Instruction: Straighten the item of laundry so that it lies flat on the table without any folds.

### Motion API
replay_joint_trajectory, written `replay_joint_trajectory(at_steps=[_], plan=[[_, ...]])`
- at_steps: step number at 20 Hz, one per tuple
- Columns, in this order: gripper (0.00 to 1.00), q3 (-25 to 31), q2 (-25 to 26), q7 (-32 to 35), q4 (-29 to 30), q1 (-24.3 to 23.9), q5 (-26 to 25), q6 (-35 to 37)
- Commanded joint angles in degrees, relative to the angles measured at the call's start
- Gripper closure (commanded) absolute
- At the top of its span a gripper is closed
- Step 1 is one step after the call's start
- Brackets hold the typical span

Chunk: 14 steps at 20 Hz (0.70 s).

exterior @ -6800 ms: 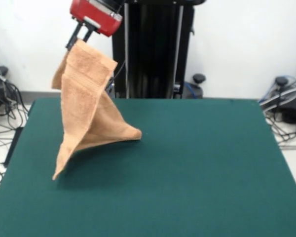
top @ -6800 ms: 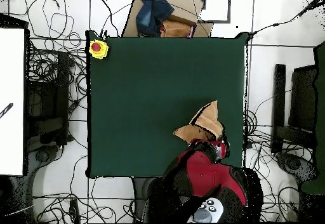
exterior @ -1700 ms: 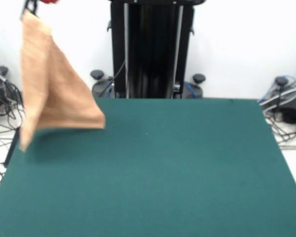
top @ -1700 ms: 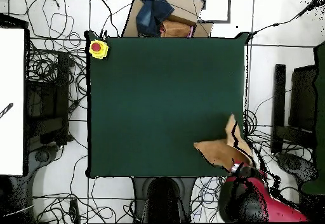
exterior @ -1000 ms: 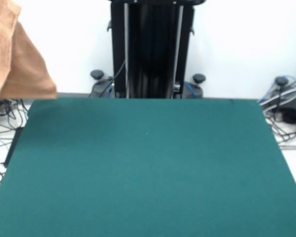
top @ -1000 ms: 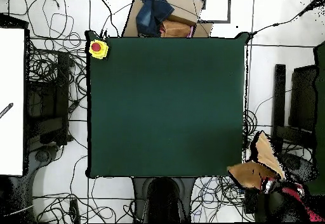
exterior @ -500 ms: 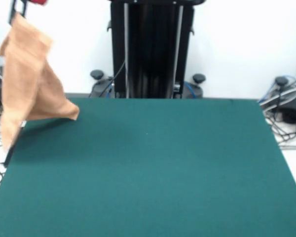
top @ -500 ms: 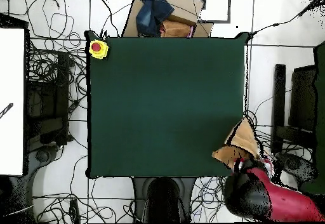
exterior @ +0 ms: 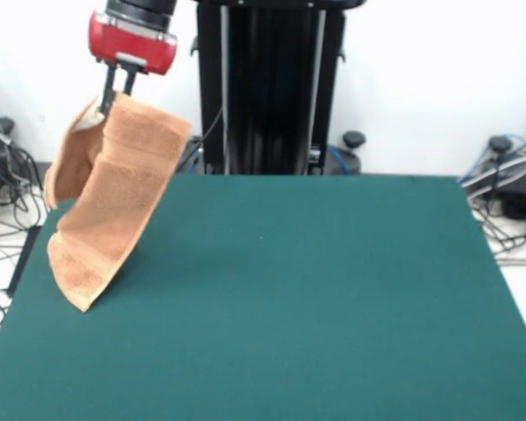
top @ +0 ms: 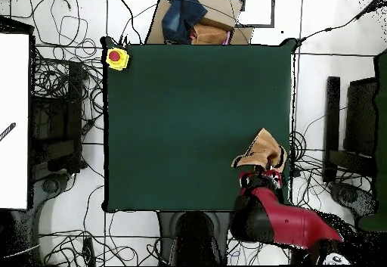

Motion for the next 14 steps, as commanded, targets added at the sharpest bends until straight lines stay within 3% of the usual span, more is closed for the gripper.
replay_joint_trajectory(at_steps=[1, 5, 9, 14], plan=[[1.00, -5.1, 3.6, 14.5, 4.4, 4.1, 7.2, 0.5], [1.00, -7.0, 4.1, 16.7, 7.4, 7.9, 11.9, -0.2], [1.00, -11.7, 10.7, 23.4, 12.2, 15.6, 22.9, -9.1], [1.00, -10.5, 15.8, 29.8, 17.9, 19.8, 33.8, -17.1]])
